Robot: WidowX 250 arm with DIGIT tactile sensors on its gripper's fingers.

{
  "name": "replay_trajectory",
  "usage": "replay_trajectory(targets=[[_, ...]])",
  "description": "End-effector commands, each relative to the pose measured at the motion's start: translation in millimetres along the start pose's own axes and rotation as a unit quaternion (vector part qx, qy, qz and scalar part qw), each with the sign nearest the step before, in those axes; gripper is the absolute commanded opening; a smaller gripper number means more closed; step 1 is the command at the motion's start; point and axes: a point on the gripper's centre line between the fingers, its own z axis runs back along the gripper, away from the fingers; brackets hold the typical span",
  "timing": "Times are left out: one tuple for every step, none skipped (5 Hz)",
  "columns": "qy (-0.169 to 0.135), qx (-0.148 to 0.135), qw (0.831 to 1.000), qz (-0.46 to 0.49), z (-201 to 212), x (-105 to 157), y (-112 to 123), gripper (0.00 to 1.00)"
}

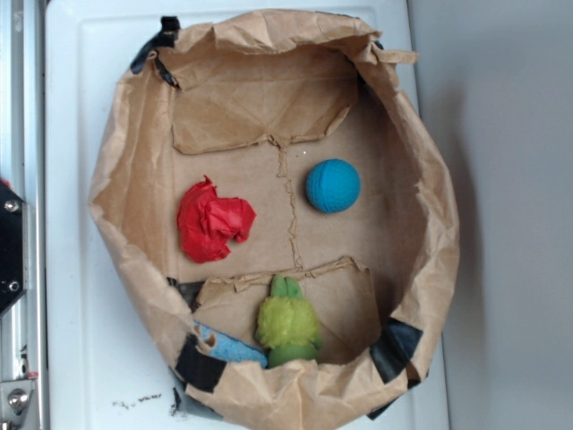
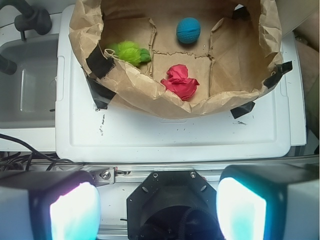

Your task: Grab the blue ball.

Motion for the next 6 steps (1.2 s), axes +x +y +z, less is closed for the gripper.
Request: replay_trajectory(targets=[[0.0,0.0,1.0,0.0,0.0,0.0,0.0,1.0],[-0.008,-0.029,0.999,-0.011,-4.4,-13.2,0.5,1.0],[-0.006,-0.014,1.0,-0.009,-18.0,-7.4,3.4,1.0],[-0.006,-0.014,1.0,-0.009,-18.0,-7.4,3.4,1.0],[-0.006,-0.014,1.0,-0.009,-18.0,-7.4,3.4,1.0],[-0.006,-0.014,1.0,-0.009,-18.0,-7.4,3.4,1.0]])
